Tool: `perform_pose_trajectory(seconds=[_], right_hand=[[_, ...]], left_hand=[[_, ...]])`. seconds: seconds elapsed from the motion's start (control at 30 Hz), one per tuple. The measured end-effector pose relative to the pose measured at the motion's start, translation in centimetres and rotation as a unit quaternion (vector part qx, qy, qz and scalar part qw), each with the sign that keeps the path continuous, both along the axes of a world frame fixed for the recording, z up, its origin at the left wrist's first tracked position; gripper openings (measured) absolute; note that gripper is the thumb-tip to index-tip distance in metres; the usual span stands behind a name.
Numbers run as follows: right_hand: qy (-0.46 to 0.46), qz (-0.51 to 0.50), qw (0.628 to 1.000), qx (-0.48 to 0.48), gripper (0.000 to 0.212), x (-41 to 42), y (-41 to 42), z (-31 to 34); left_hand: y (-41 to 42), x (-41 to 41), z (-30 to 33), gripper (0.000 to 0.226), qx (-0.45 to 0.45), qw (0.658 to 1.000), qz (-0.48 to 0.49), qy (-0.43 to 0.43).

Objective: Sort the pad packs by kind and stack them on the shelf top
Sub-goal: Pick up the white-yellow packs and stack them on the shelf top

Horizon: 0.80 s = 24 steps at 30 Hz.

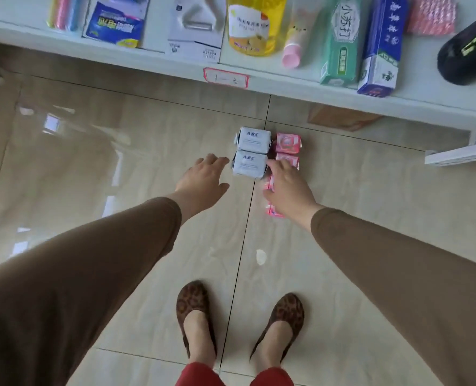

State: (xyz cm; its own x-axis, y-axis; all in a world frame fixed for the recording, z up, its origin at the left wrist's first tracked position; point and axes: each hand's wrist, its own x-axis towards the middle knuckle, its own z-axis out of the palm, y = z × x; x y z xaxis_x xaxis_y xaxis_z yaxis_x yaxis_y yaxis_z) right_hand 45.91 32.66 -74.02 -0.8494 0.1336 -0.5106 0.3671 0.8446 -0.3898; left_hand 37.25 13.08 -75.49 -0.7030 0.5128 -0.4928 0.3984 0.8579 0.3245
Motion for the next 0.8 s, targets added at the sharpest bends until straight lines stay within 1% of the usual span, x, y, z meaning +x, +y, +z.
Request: perform_pose_trajectory(seconds=[0.1, 0.2, 0.27, 0.33, 0.4, 0.5, 0.57, 0.63, 0.7, 0.8], right_hand=[[0.005, 0.025, 1.0, 0.013, 0.067, -1.6, 0.0, -4.7], [0.02, 0.04, 0.997, 0.058, 0.068, -3.2, -0.1, -8.5], [0.032, 0.037, 0.994, 0.093, 0.061, -3.9, -0.1, -10.5], [0.057, 0.038, 0.989, 0.133, 0.053, -4.0, -0.3, -12.0], [0.077, 0.05, 0.982, 0.163, 0.05, -3.4, -0.8, -13.2], [0.083, 0.075, 0.978, 0.176, 0.052, -2.4, -1.8, -14.7], [0.085, 0.079, 0.978, 0.172, 0.049, -2.1, -2.3, -15.3], [0.077, 0.071, 0.984, 0.145, 0.046, -1.7, -2.5, -15.6], [0.058, 0.05, 0.993, 0.092, 0.049, -0.7, -2.5, -15.1], [0.048, 0.01, 0.999, -0.003, 0.057, 2.5, -2.1, -12.0]], left_hand=[[1.6, -2.0, -4.7, 0.062, 0.019, 1.0, 0.022, 0.009], [3.9, -3.9, -8.4, 0.062, 0.044, 0.998, 0.051, 0.017], [5.4, -5.1, -10.3, 0.062, 0.056, 0.996, 0.066, 0.023], [6.8, -6.2, -11.7, 0.065, 0.058, 0.996, 0.056, 0.03], [7.9, -7.1, -12.8, 0.071, 0.046, 0.998, 0.036, 0.036], [9.1, -8.1, -14.1, 0.088, 0.013, 0.999, 0.014, 0.029], [9.7, -8.3, -14.8, 0.088, 0.003, 0.999, 0.016, 0.032], [9.7, -8.0, -15.1, 0.076, 0.012, 0.998, 0.042, 0.043], [8.9, -7.2, -14.8, 0.069, 0.025, 0.997, 0.067, 0.036], [6.0, -5.4, -12.5, 0.067, 0.033, 0.995, 0.091, 0.016]])
